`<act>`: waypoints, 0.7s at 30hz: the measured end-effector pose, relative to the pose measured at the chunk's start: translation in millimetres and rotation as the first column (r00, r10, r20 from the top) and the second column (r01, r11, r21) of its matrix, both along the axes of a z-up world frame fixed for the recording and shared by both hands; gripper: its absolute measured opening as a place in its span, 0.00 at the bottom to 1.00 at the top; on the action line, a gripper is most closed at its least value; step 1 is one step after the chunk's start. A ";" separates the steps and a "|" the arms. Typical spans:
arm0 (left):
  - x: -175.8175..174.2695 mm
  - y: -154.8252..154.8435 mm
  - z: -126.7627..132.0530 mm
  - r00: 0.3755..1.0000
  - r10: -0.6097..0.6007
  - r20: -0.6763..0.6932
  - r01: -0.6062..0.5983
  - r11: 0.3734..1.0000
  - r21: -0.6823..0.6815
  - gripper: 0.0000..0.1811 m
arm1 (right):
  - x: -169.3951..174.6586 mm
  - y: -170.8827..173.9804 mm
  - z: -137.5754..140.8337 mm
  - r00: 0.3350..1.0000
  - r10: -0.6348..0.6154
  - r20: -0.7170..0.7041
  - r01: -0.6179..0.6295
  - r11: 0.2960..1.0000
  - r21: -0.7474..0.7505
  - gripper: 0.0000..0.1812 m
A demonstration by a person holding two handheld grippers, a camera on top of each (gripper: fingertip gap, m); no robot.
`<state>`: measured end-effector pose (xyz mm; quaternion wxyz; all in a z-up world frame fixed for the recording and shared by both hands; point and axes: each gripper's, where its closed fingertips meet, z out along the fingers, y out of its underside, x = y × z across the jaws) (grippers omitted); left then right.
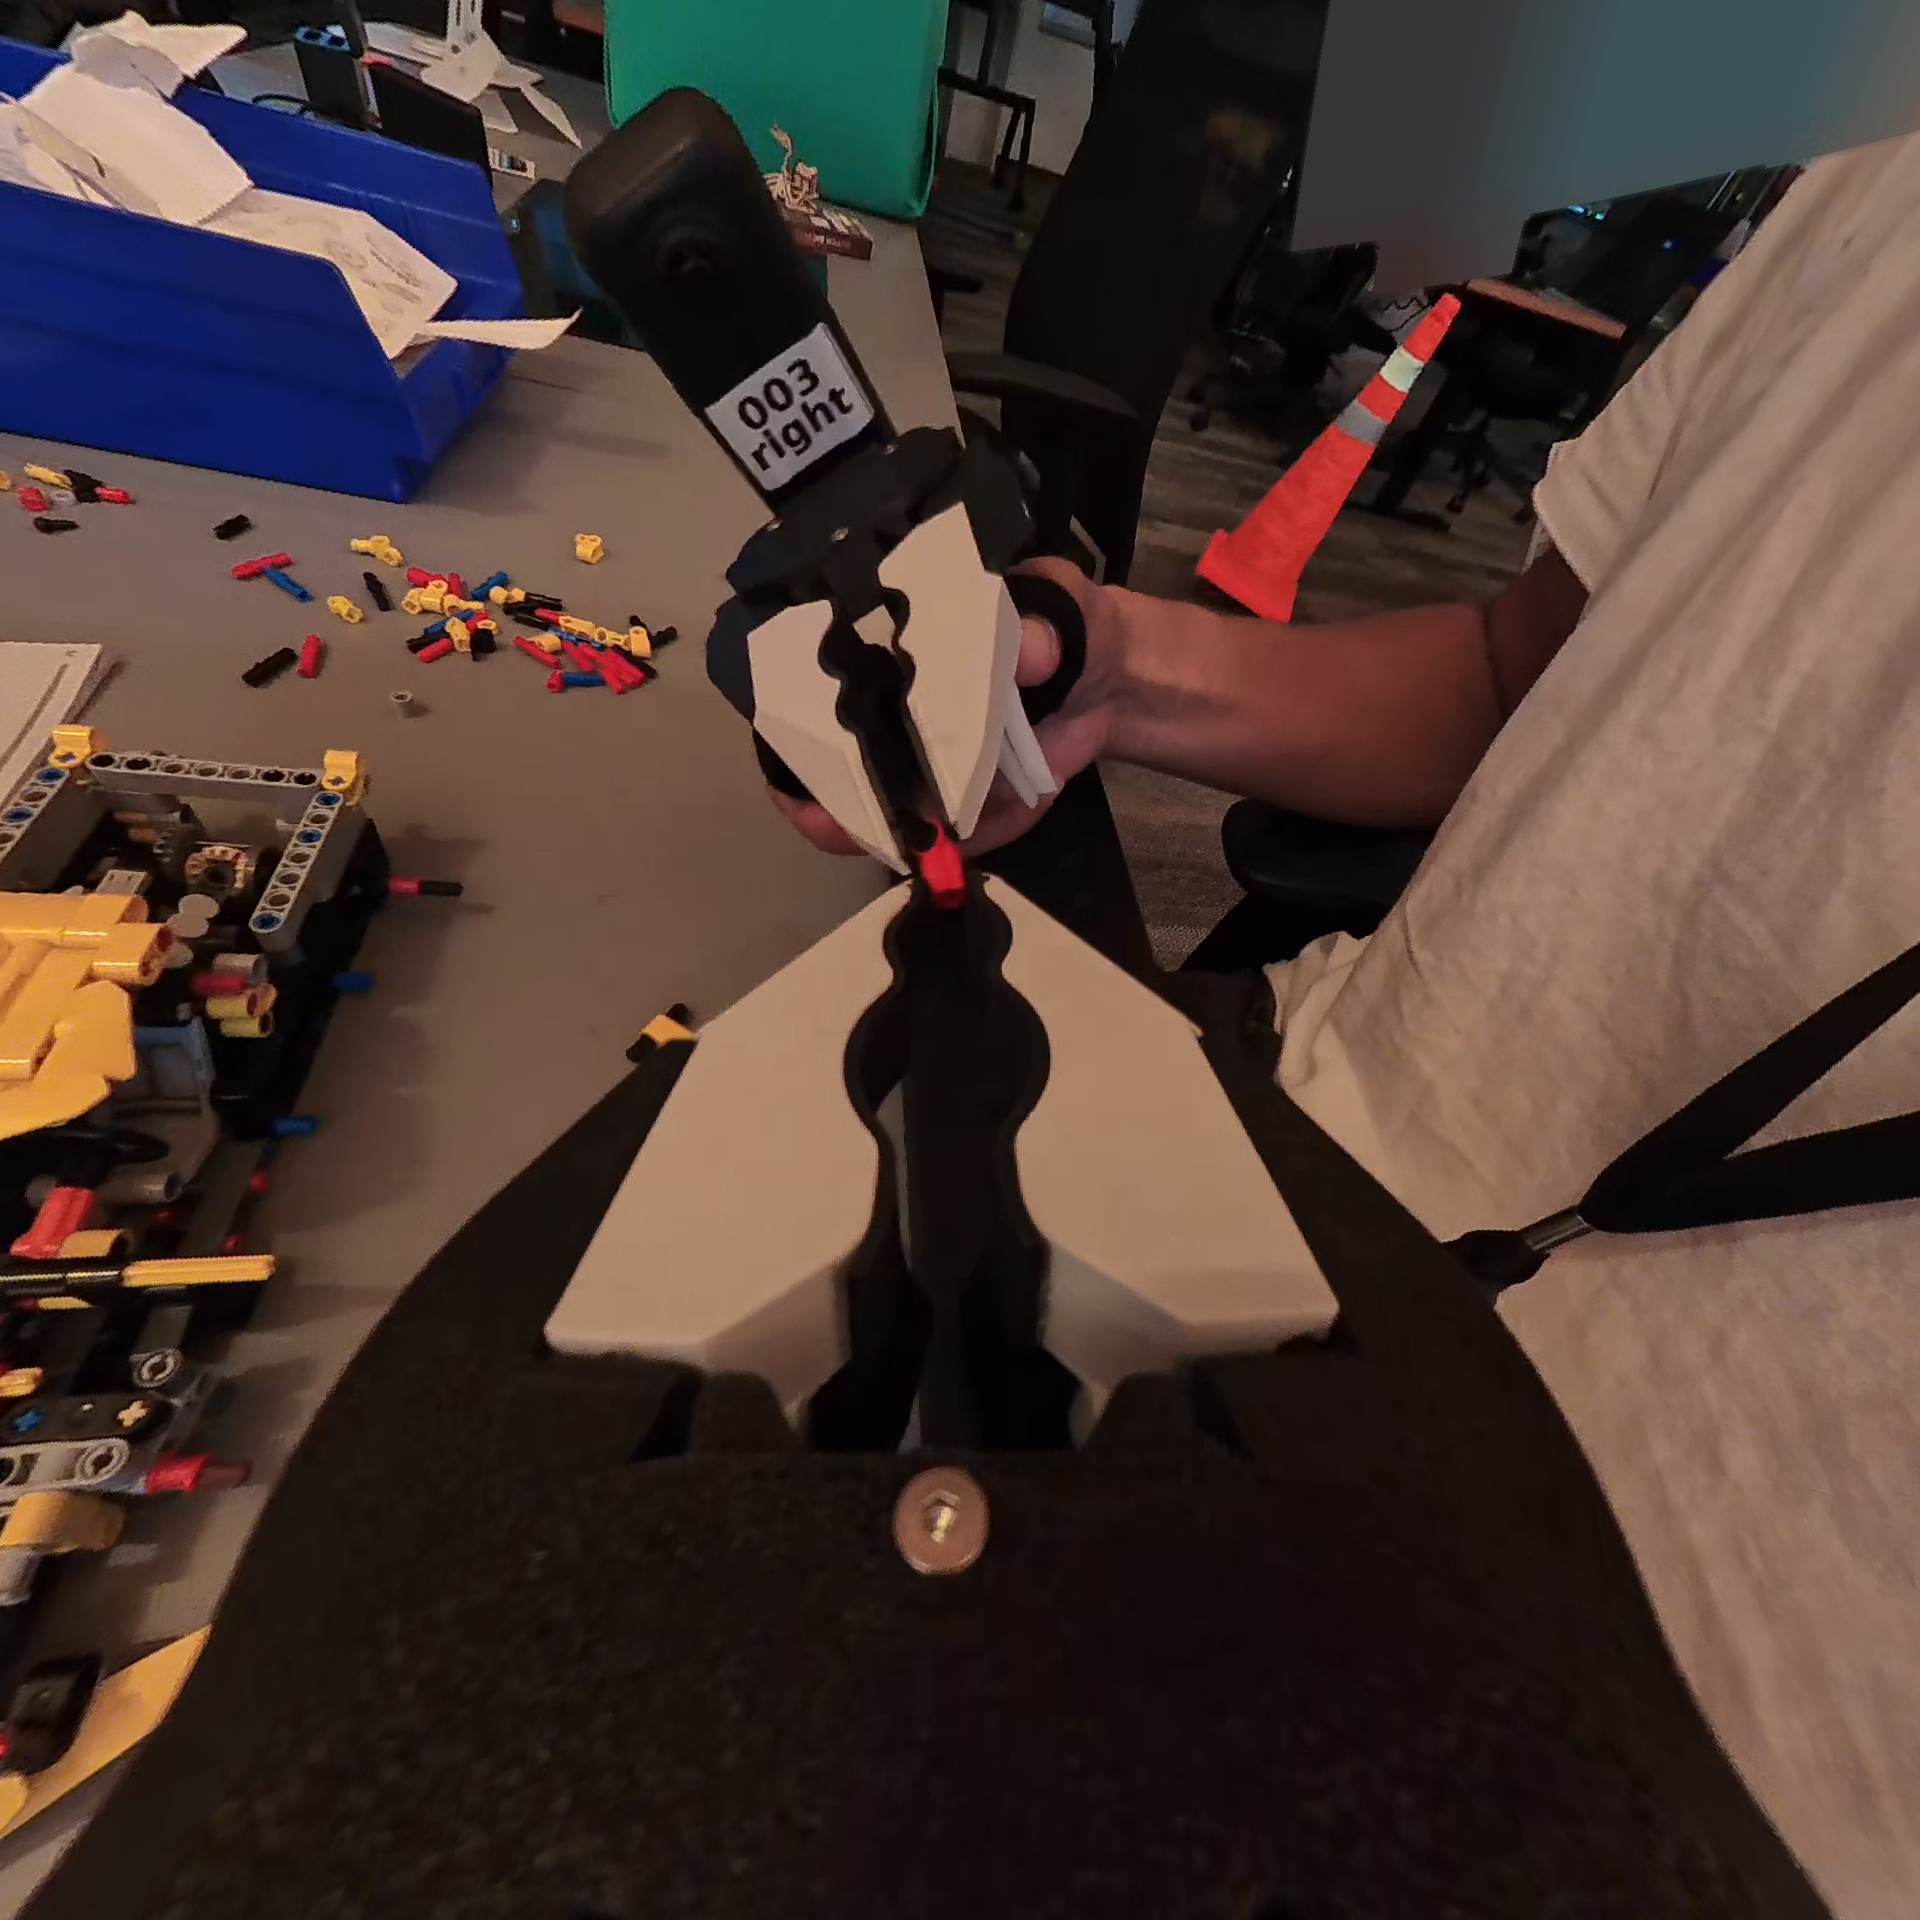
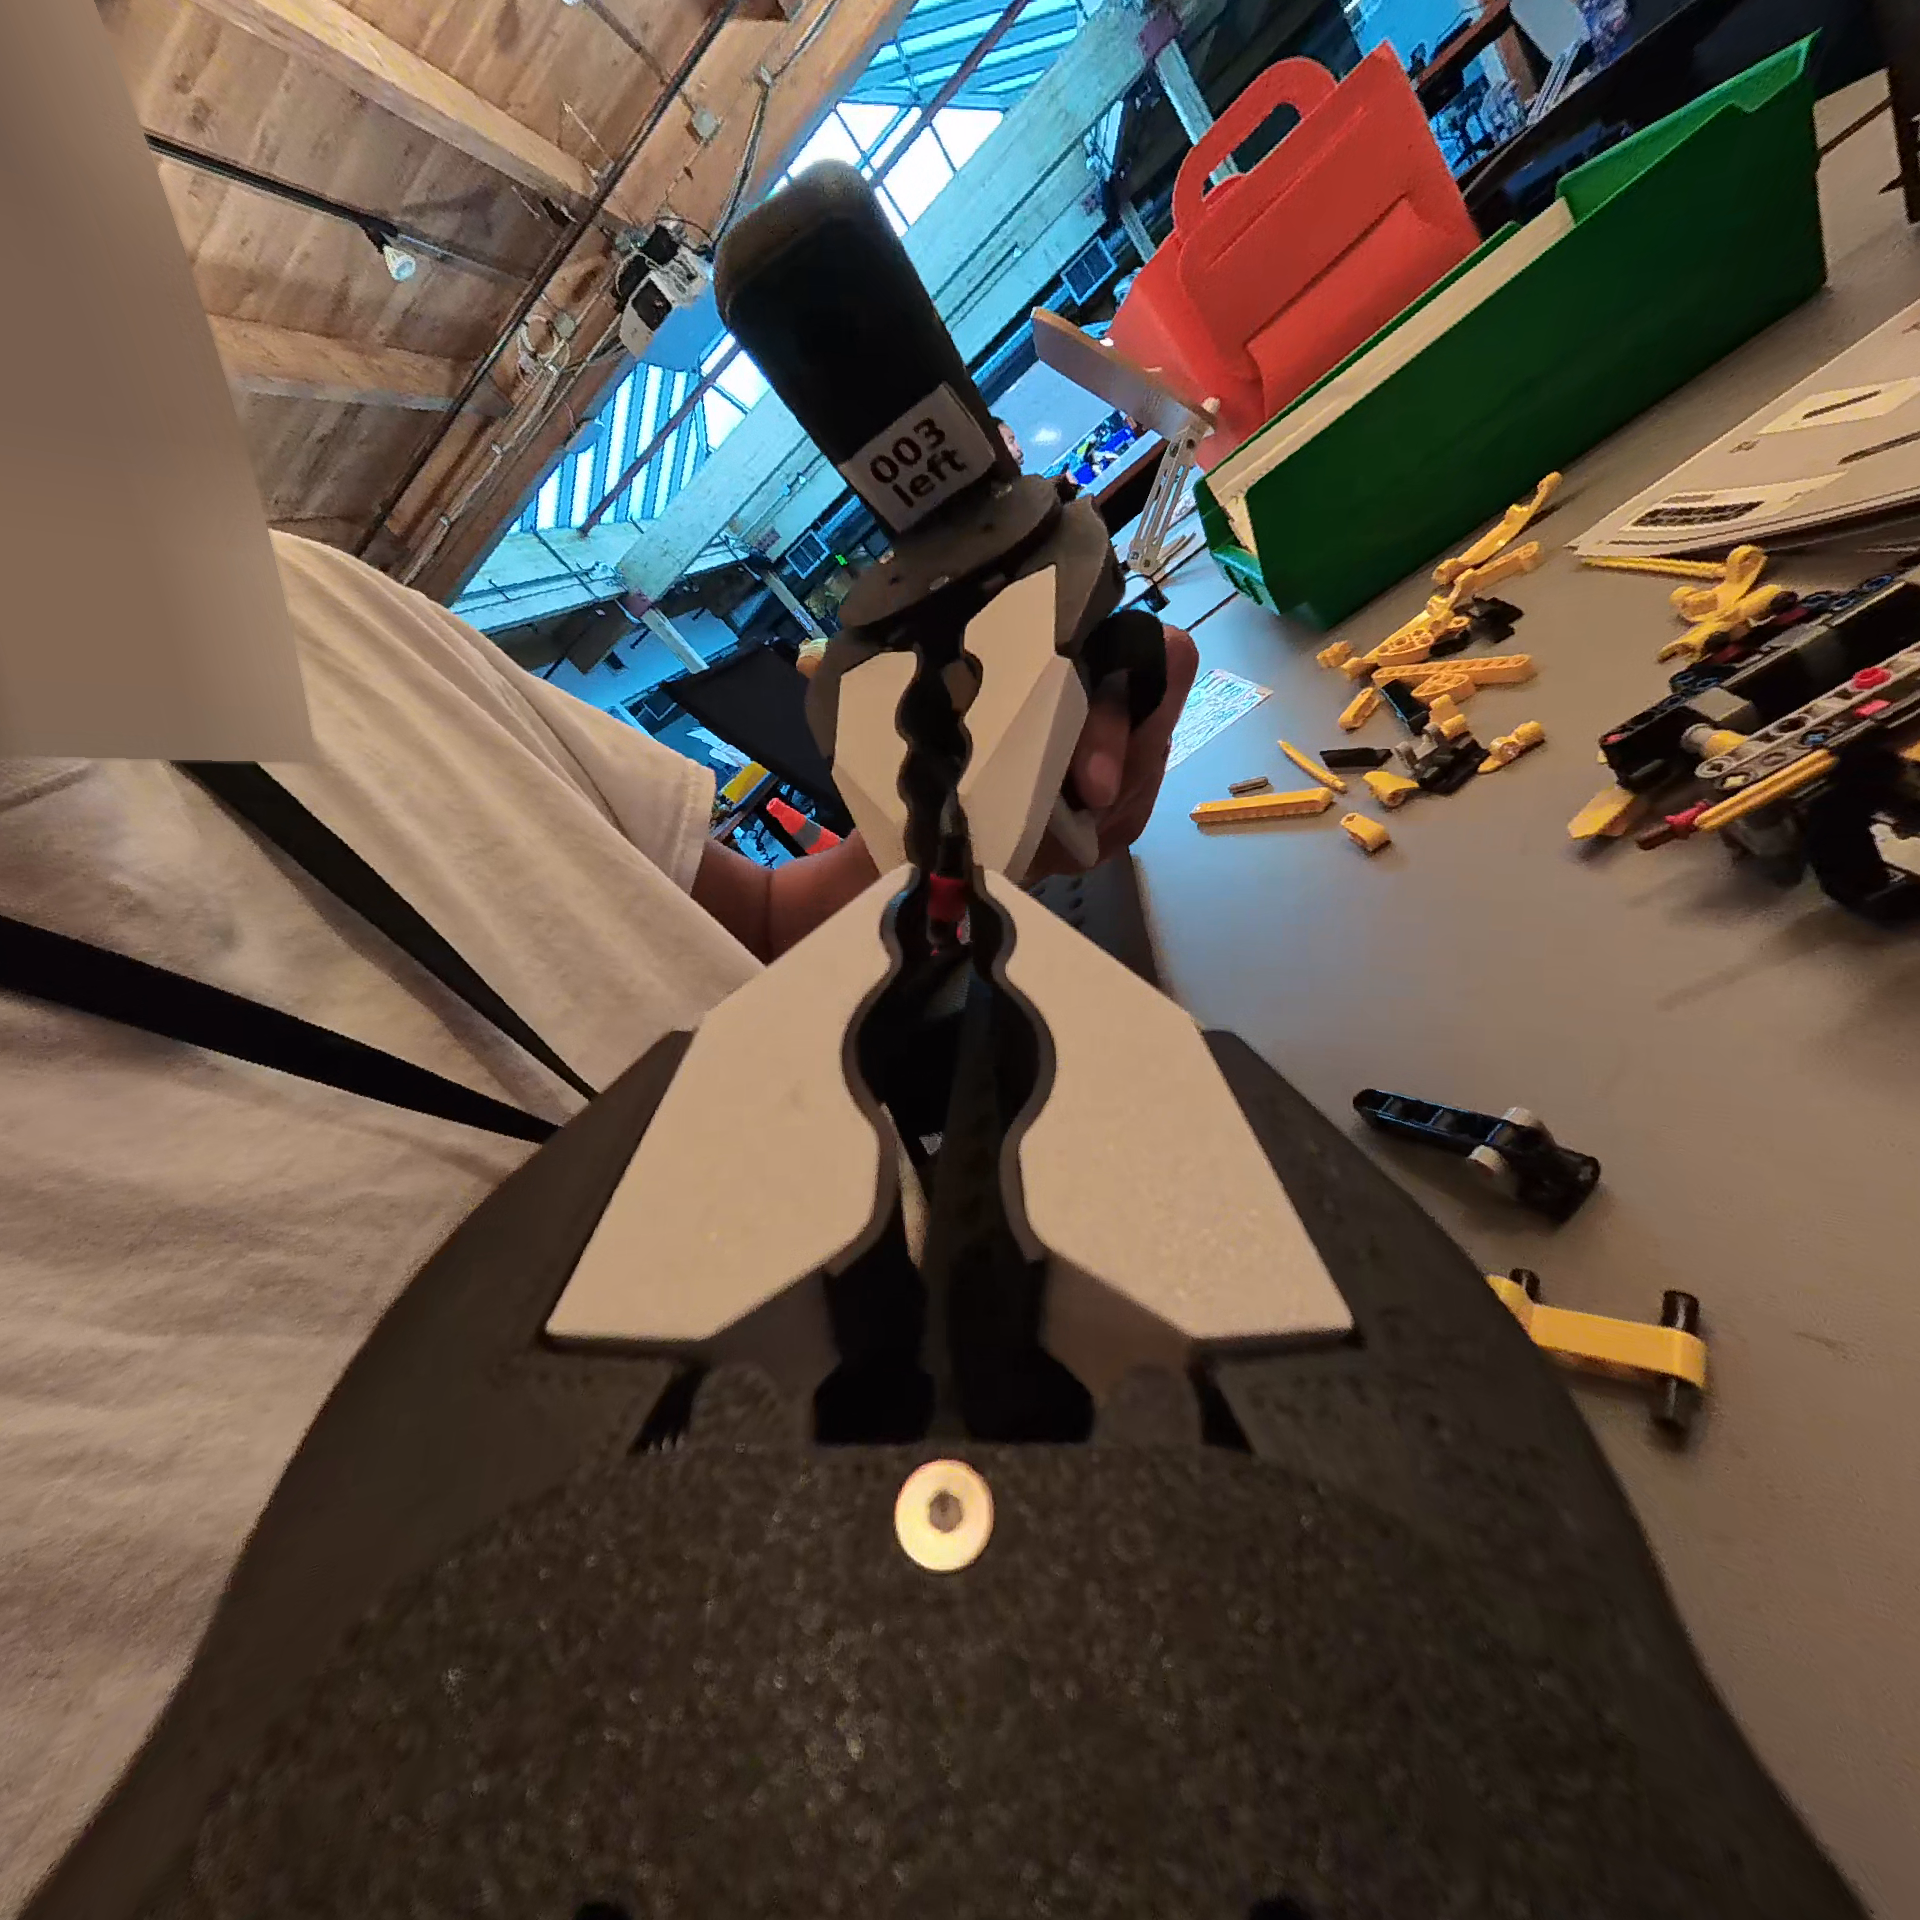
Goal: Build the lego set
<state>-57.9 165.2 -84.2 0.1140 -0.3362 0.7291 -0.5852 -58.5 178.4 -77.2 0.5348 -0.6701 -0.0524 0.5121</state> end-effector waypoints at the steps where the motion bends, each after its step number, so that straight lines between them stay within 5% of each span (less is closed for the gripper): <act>1: 0.4 -0.2 -1.1 1.000 0.002 -0.002 -0.002 1.000 0.004 0.04 | 0.5 -0.1 -1.0 1.000 -0.005 0.007 0.005 1.000 -0.001 0.03; 5: 2.0 1.1 -10.6 0.999 0.010 -0.034 -0.009 0.999 0.033 0.04 | 3.0 -0.4 -10.3 0.995 -0.049 0.084 0.051 0.998 -0.021 0.03; 7: 1.7 10.5 -21.0 0.999 -0.002 -0.046 0.006 0.997 0.080 0.12 | 13.4 0.0 -17.7 0.972 -0.147 0.184 0.155 0.987 -0.028 0.03; 13: 16.3 59.1 -78.6 0.979 -0.111 -0.169 0.174 0.886 0.429 0.21 | 24.1 -21.8 -27.3 0.924 -0.272 0.269 0.294 0.955 -0.042 0.03; 17: 11.3 57.0 -100.2 0.901 -0.133 -0.413 0.293 0.888 0.354 0.21 | 22.4 -37.2 -35.1 0.920 -0.322 0.225 0.341 0.939 -0.051 0.03; 21: 30.7 49.1 -115.0 0.908 0.001 -0.419 0.150 0.933 0.328 0.21 | 28.7 -44.2 -32.8 0.890 -0.386 0.243 0.403 0.915 -0.021 0.03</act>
